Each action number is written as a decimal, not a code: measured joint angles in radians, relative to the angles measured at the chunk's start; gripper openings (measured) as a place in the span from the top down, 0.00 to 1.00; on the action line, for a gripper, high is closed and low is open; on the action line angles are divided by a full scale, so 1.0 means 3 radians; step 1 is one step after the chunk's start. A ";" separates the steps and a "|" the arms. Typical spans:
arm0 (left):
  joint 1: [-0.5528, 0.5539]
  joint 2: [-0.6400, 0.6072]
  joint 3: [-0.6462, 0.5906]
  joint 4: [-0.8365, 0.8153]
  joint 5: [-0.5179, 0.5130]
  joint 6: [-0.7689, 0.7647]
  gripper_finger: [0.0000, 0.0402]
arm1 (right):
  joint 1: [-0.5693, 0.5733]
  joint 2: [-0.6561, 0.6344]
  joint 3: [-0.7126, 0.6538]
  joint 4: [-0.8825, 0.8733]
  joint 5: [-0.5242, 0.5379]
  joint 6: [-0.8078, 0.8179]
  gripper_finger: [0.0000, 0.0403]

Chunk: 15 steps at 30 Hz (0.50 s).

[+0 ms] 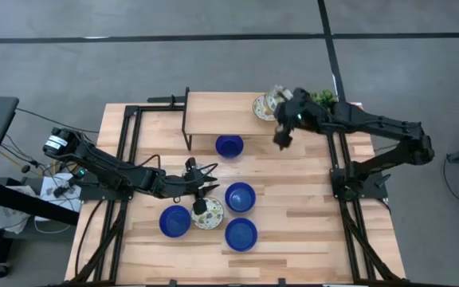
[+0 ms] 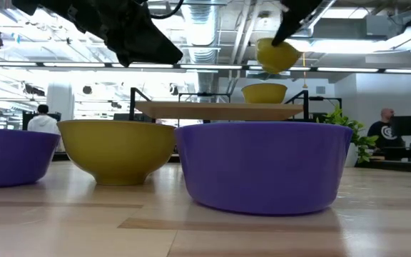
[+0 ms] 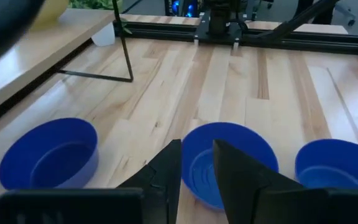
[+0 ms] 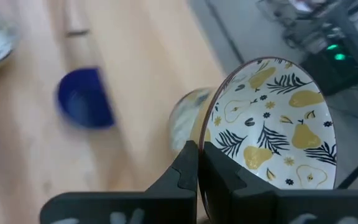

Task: Pick & Place Mini bowls
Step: Stack the white patterned bowl on the white patterned bowl on the shelf

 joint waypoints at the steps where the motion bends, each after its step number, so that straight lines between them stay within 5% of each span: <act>1: 0.0000 0.0000 -0.0009 0.0004 0.0000 -0.0001 0.77 | -0.0071 0.0016 0.0000 0.0054 -0.0067 -0.0025 1.00; 15: 0.0001 -0.0009 -0.0094 0.0019 0.0101 0.0001 0.77 | -0.0475 0.0485 -0.0001 0.0145 -0.0306 -0.0180 1.00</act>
